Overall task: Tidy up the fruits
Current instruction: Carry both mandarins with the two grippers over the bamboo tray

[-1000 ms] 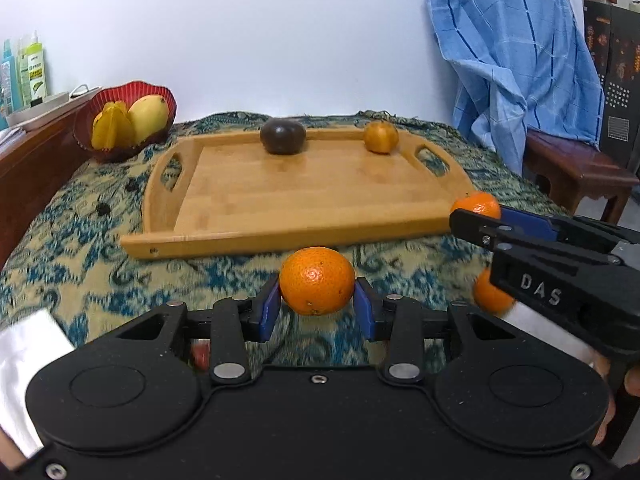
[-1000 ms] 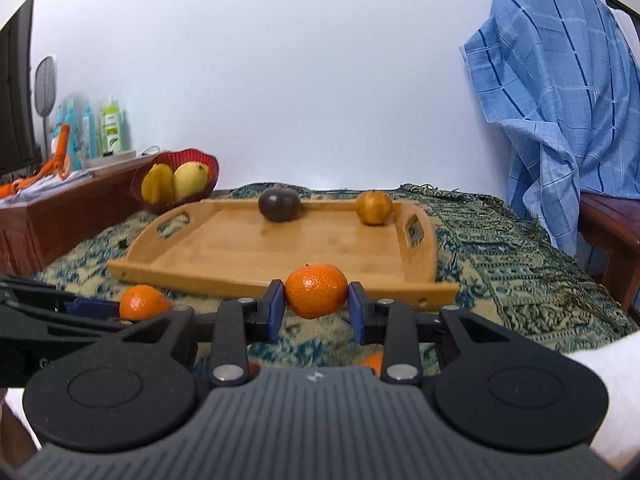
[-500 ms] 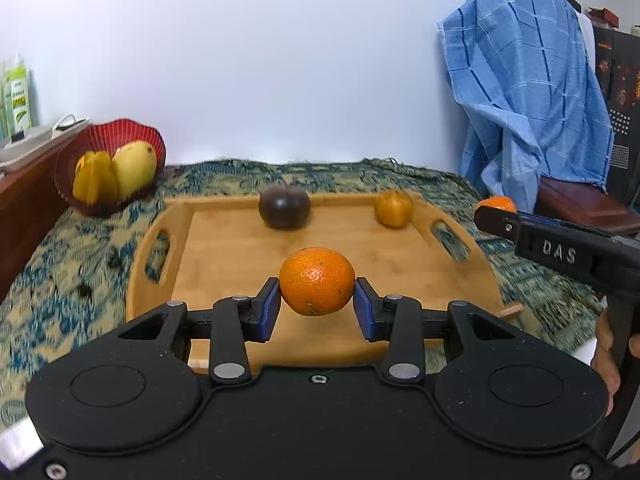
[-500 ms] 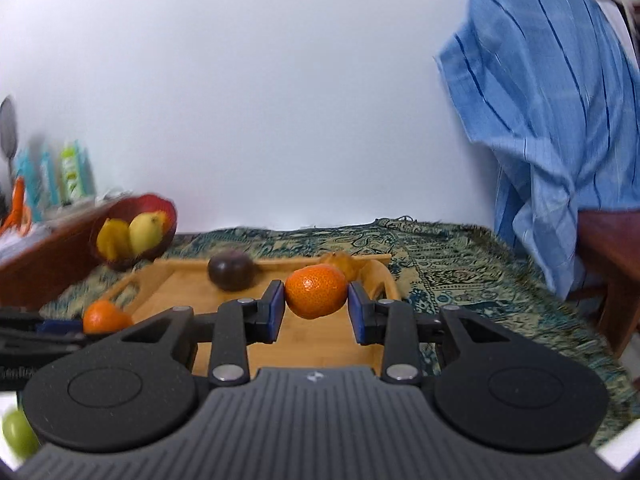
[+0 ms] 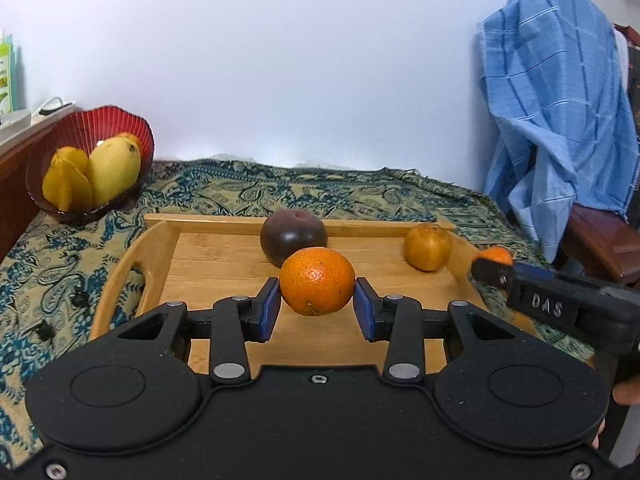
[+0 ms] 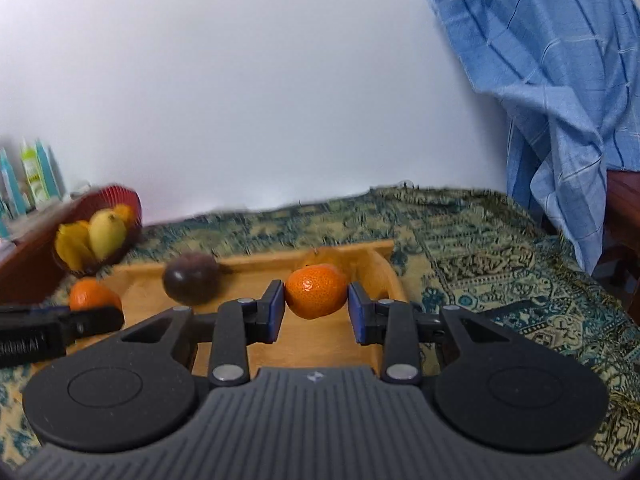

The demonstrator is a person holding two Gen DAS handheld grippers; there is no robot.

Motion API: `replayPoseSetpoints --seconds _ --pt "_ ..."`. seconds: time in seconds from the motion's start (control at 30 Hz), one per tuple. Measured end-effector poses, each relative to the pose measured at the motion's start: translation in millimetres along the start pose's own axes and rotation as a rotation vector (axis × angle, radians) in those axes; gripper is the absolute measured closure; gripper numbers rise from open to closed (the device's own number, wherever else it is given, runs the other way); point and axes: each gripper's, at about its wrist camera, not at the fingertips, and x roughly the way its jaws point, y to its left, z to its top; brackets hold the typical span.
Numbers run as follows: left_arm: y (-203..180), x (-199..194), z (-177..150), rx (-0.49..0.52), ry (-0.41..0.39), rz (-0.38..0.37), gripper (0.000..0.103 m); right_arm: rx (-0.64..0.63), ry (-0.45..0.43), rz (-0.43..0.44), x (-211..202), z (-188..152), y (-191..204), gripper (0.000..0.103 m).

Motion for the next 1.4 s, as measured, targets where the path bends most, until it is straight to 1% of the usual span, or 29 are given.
replayPoseSetpoints --seconds 0.2,0.4,0.67,0.87,1.07,1.4 --pt "-4.1 31.4 -1.3 0.018 0.031 0.018 0.065 -0.001 0.055 0.008 21.1 -3.5 -2.3 0.065" --pt "-3.5 51.5 -2.7 0.0 0.062 0.026 0.065 -0.01 0.09 -0.004 37.1 -5.6 0.2 0.065" --pt "-1.3 65.9 -1.0 -0.018 0.078 0.035 0.065 0.027 0.114 -0.006 46.8 -5.0 -3.4 0.064" --pt "-1.0 71.8 -0.1 -0.007 0.081 0.04 0.065 0.028 0.121 -0.007 51.6 -5.0 -2.8 0.064" --pt "-0.3 78.4 1.7 -0.014 0.082 0.045 0.065 0.054 0.132 -0.006 56.3 -5.0 -5.1 0.064" --pt "-2.4 88.9 -0.8 -0.004 0.092 0.058 0.065 0.025 0.139 -0.016 59.1 -5.1 -1.1 0.065"
